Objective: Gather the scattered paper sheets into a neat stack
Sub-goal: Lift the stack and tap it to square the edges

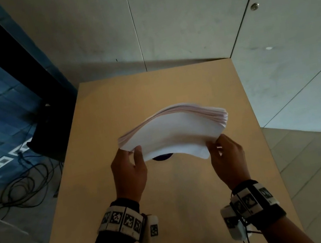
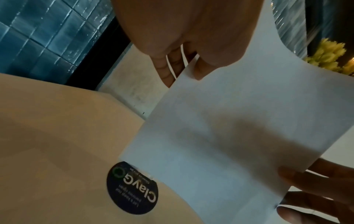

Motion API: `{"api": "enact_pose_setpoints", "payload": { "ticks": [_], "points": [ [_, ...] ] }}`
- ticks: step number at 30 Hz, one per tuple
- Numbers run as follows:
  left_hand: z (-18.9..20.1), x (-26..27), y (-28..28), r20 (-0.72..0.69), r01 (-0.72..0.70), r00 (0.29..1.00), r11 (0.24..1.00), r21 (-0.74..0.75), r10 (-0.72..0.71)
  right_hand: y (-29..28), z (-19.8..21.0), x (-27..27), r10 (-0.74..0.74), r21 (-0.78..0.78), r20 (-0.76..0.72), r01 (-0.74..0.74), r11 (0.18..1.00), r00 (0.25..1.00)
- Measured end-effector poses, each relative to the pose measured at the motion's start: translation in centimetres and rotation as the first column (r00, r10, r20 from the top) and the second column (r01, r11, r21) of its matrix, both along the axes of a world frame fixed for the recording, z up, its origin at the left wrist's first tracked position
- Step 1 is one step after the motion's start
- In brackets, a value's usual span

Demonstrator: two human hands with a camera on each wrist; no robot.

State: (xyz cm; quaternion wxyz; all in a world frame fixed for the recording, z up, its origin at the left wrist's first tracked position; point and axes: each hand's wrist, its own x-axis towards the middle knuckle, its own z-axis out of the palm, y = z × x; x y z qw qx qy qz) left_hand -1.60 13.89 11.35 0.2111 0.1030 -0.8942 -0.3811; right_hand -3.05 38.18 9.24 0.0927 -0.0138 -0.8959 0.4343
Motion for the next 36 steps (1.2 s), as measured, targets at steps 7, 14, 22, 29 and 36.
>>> {"api": "enact_pose_setpoints", "payload": {
  "ticks": [7, 14, 22, 29, 36],
  "points": [
    [-3.1, -1.0, 0.0, 0.268, 0.063, 0.960, 0.996, 0.065, -0.078, -0.3, -2.3, -1.1, 0.118, -0.080, 0.297, -0.098, 0.992, 0.947],
    [-1.4, -3.4, -0.5, 0.478, 0.085, 0.873, 0.996, 0.038, -0.093, 0.1, -1.3, -2.2, 0.177, -0.220, 0.460, -0.081, 0.972, 0.870],
    [-4.9, -1.5, -1.0, 0.648, 0.081, 0.750, 0.991, 0.109, -0.132, -0.1, -5.1, 0.0, 0.151, -0.135, 0.581, -0.089, 0.987, 0.799],
    [-1.0, -0.6, -1.0, 0.040, 0.098, 0.994, 0.988, 0.120, -0.103, 0.0, 1.1, 0.3, 0.110, -0.207, 0.067, -0.094, 0.974, 0.992],
    [-1.8, -1.0, -0.6, 0.058, 0.148, 0.986, 0.983, 0.106, -0.155, 0.2, -1.0, -0.6, 0.035, -0.090, 0.077, -0.028, 0.996, 0.996]
  ]
}}
